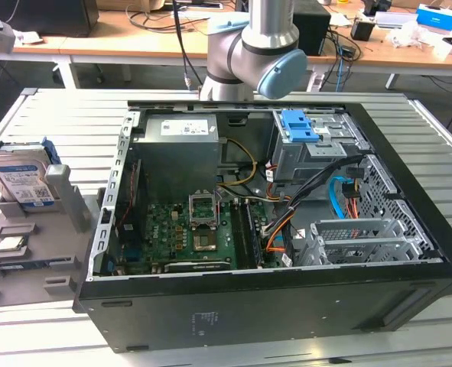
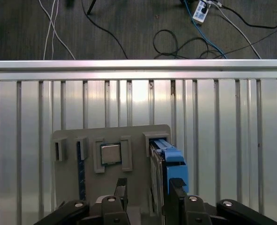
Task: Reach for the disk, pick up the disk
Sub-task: 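Pick up the disk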
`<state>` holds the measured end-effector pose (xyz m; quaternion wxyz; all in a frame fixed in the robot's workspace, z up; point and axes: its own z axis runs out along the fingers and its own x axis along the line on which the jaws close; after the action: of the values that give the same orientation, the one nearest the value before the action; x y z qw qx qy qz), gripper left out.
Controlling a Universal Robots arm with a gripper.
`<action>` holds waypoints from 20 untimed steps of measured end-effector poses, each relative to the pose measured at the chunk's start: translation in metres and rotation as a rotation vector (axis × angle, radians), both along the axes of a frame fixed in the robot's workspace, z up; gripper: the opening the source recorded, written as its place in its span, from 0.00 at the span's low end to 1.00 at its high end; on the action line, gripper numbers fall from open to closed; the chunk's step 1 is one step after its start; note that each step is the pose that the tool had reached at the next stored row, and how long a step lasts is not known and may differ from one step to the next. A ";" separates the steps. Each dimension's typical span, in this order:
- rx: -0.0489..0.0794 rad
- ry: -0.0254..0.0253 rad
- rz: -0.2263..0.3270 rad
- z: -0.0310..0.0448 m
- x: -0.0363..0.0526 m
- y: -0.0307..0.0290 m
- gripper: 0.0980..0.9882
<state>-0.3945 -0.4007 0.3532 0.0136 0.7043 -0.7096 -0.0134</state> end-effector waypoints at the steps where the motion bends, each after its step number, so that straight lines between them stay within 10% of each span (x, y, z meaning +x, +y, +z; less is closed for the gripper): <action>1: 0.000 0.0000 0.000 0.0000 0.0000 0.0007 0.43; 10: -0.001 0.0000 0.000 0.0000 0.0000 0.0167 0.43; 20: -0.001 0.0001 0.000 -0.0052 0.0000 0.0217 0.43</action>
<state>-0.3946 -0.3790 0.3480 0.0140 0.7043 -0.7096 -0.0130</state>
